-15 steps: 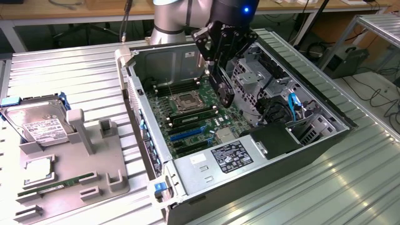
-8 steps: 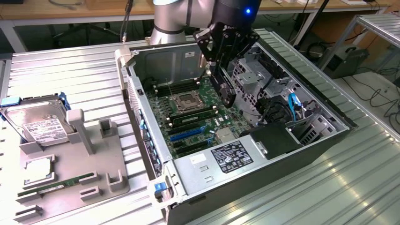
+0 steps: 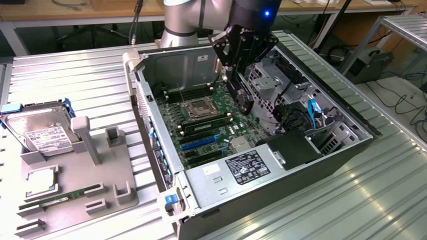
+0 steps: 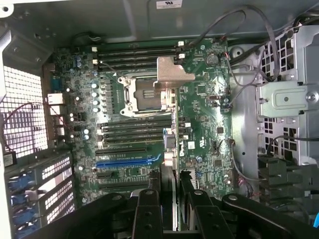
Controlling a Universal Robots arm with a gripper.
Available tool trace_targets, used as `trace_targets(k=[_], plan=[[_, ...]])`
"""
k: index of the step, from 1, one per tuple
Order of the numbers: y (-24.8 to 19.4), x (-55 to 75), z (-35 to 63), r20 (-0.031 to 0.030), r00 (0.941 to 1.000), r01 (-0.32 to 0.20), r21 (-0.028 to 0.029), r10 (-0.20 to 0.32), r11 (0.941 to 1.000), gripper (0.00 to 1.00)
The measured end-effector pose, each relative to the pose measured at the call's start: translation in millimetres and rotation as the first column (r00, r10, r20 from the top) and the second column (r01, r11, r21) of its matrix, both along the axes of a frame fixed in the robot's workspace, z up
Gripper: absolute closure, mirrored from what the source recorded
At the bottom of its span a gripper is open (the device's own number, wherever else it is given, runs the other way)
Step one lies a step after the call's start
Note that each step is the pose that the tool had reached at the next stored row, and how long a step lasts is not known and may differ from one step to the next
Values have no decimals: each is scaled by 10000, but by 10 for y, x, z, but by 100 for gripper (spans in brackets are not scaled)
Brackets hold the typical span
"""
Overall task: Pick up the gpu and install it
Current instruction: 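Pick up the gpu and move the gpu toward the slot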
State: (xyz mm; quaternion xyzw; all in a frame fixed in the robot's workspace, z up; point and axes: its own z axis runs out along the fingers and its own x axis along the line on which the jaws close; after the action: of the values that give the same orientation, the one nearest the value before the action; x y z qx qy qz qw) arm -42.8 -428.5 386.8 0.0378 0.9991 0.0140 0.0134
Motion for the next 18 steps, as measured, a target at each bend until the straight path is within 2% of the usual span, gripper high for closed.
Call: trace_targets(k=[18], plan=[[20, 113, -68, 0, 10000, 0, -12, 0, 10000, 73]])
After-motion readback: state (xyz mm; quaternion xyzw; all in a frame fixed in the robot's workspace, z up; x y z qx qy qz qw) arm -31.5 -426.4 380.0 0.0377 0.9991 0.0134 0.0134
